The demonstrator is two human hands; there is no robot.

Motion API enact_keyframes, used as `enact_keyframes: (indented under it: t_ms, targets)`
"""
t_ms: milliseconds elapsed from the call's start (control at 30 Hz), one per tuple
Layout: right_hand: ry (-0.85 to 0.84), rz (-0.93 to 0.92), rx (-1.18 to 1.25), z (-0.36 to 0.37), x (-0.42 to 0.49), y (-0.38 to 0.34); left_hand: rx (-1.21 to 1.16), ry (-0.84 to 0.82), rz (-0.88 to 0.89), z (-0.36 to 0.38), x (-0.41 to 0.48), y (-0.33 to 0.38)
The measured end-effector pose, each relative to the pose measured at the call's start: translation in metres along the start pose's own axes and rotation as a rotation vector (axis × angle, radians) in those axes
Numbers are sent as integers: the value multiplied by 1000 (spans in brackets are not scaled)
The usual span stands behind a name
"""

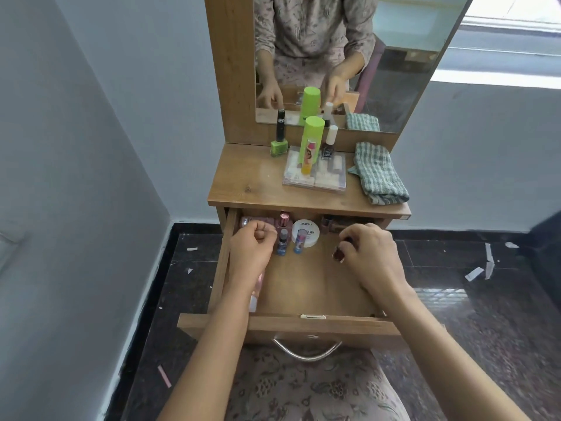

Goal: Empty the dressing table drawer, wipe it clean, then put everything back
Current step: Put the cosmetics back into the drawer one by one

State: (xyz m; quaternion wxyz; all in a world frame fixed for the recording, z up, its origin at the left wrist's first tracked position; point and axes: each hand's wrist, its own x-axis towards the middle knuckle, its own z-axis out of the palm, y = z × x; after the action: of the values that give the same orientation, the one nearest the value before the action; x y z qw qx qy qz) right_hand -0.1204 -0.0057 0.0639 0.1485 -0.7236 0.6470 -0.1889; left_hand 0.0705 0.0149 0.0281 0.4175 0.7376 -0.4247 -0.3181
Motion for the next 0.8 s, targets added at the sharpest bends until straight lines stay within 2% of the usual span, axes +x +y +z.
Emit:
enact_keyframes:
  t_ms: [267, 800]
  targets:
    - [-17, 93, -59, 23, 27, 26, 24, -17, -5, -2, -3, 1]
    - [73, 16, -82, 37, 47, 33, 31, -39, 16, -2, -2, 1]
